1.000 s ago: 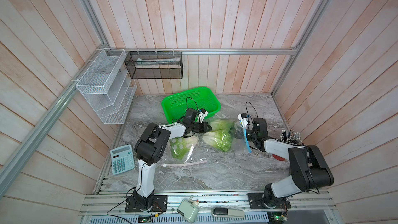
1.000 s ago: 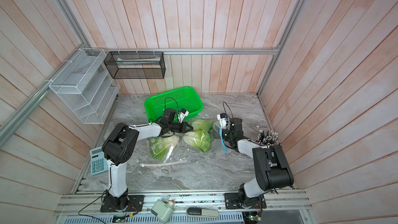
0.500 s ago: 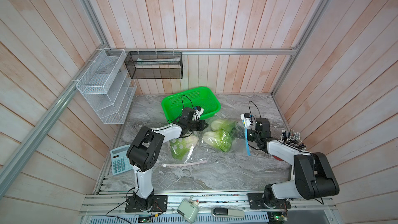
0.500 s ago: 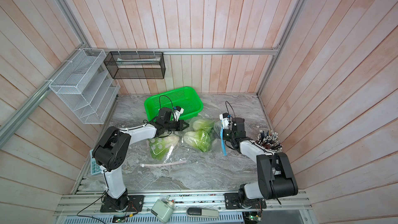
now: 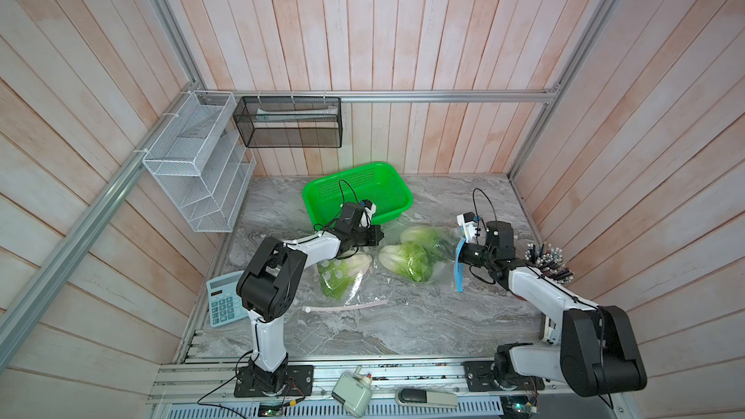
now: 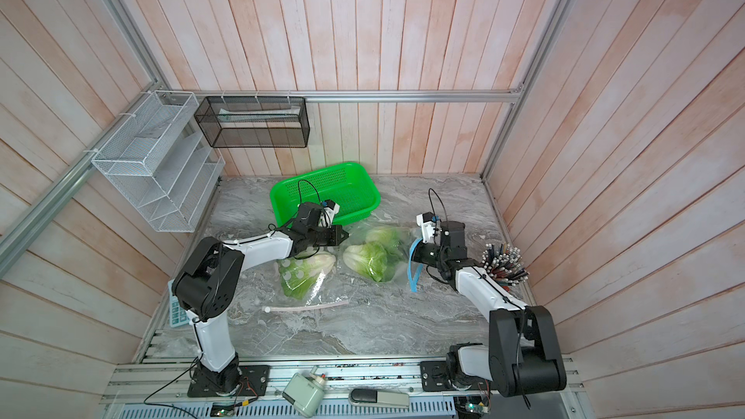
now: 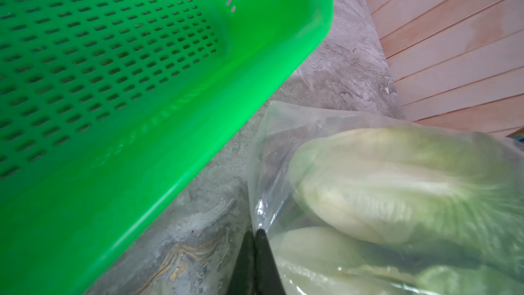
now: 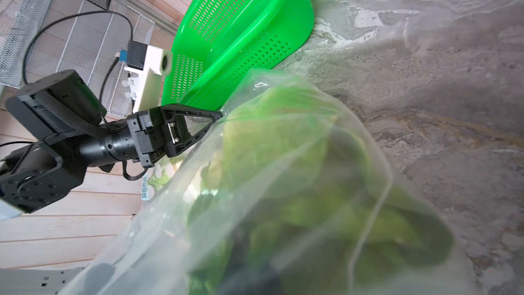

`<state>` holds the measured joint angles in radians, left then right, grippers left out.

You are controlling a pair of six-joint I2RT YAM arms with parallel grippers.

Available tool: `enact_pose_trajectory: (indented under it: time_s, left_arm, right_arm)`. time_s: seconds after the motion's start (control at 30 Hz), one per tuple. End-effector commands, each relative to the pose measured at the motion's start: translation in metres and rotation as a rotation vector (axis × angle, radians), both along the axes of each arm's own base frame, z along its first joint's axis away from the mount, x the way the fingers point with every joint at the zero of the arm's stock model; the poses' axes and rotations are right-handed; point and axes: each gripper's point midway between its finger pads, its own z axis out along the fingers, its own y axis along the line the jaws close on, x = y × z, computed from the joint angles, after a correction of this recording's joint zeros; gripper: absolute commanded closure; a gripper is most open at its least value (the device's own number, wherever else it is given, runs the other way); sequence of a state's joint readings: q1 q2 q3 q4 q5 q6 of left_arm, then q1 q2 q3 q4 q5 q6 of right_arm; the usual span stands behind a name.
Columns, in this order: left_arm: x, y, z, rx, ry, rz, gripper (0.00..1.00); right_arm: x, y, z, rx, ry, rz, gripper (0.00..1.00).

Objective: Open the zip-top bag and take out the chinese cabbages
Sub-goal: Pick up the Chinese cabbage from the zipper food storage bag.

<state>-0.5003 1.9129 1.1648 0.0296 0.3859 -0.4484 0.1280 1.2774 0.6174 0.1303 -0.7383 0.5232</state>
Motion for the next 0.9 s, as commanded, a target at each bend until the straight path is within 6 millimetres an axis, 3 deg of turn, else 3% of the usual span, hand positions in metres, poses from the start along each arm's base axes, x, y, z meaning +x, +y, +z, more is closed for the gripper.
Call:
enact_pose_trajectory:
  time_s: [0.0, 0.2, 0.3, 0.5, 0.73, 0.87]
  left_arm:
    - [0.011, 0.018, 0.009, 0.069, -0.03, 0.073, 1.0]
    - [0.013, 0.025, 0.01, 0.131, -0.047, 0.096, 1.0]
    - [0.012, 0.026, 0.009, 0.179, -0.06, 0.094, 1.0]
    - [0.01, 0.019, 0.012, 0.254, -0.098, 0.089, 1.0]
    - [0.008, 0.019, 0.012, 0.313, -0.131, 0.093, 1.0]
    - [0.008, 0.024, 0.01, 0.332, -0.128, 0.104, 1.0]
  right_arm:
    - [-0.001, -0.001, 0.027, 0.024, -0.033, -0.004, 1.0]
    - [-0.007, -0.011, 0.028, -0.033, 0.01, -0.061, 1.0]
    - [-0.006, -0.013, 0.039, -0.047, -0.006, -0.086, 1.0]
    - [-0.005, 0.006, 0.062, -0.074, -0.063, -0.068, 1.0]
    - [0.001, 0.002, 0.051, -0.175, -0.035, -0.115, 1.0]
    - [-0.002, 0.003, 0.058, -0.148, -0.048, -0.118, 1.0]
